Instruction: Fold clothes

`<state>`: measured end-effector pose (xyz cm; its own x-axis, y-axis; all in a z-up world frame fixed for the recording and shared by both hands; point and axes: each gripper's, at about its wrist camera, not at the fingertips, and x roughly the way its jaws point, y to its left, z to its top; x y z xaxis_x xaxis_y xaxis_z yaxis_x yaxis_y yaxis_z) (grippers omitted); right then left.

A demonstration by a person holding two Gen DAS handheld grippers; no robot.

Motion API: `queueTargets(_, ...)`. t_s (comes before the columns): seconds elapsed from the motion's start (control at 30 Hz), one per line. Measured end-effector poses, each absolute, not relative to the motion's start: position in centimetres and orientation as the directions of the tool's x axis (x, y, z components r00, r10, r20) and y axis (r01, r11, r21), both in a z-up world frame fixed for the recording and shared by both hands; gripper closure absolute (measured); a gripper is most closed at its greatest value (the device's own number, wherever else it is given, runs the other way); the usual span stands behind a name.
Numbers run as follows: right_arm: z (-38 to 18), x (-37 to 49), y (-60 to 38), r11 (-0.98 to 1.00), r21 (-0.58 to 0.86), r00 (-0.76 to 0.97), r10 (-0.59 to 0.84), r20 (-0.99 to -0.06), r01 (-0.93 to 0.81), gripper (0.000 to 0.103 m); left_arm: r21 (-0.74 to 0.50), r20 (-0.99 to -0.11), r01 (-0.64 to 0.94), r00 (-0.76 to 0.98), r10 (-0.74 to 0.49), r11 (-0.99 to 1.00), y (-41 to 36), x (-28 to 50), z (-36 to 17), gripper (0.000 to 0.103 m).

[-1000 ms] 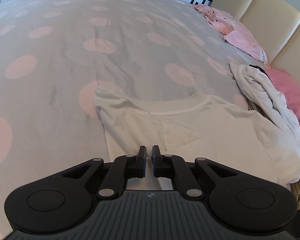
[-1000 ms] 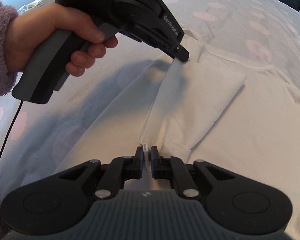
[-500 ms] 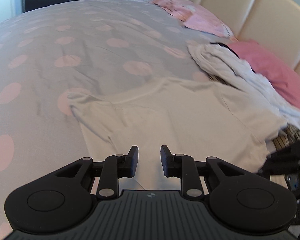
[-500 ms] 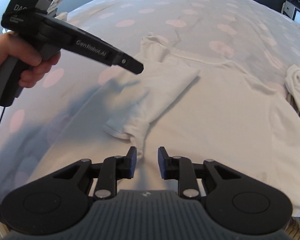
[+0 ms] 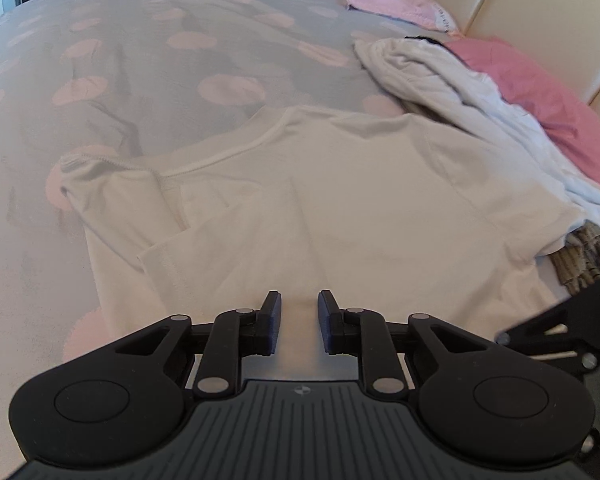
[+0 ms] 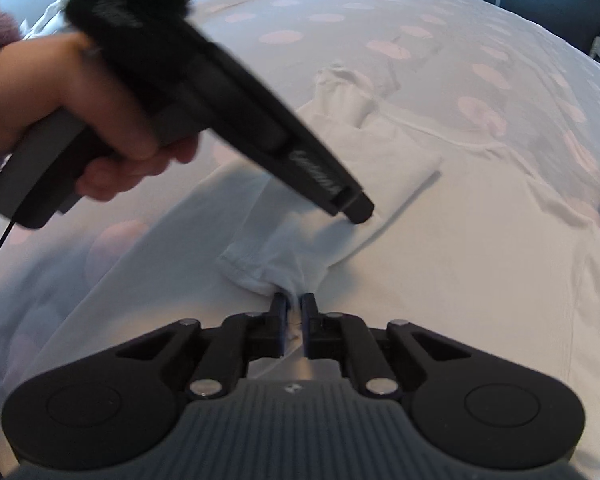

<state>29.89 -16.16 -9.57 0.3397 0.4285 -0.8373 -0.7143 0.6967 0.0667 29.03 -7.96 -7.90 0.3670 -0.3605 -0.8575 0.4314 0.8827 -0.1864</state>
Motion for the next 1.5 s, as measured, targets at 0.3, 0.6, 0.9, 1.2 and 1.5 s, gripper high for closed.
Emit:
queueTargets(0.3,-8.9,29.8,-17.5,0.725,0.080,0.331,0.406,-0.852,-0.685,0.091,-0.153,-0.861,0.435,0.382,-0.336,0.887,-8.1,29.0,-8.0,0.092)
queueTargets(0.6,-4.6,31.2,-29.0,0.921,0.020,0.522,0.239,-0.819,-0.390,0.080,-0.146,-0.810,0.383,0.483,-0.332,0.912,-5.4,28.2,-3.3,0.089)
queueTargets(0.9,-3.0,31.5,-42.1,0.985,0.140,0.615,0.047,-0.787,0.104,0.060,-0.158,-0.776,0.280,0.558,-0.295,0.947,-2.8,28.5,-0.1,0.082)
queueTargets(1.2,-5.8,32.8,-45.1,0.951,0.234,0.586,0.073,-0.807,0.203,0.060,-0.156,-0.784,0.260,0.555,-0.280,0.953,-2.7,29.7,-1.2,0.082)
queueTargets(1.5,-6.2,34.4,-43.4,0.966,0.205,0.617,0.066,-0.785,0.158,0.099,-0.167,-0.796,0.296,0.523,-0.306,0.940,-3.6,30.2,-2.9,0.082)
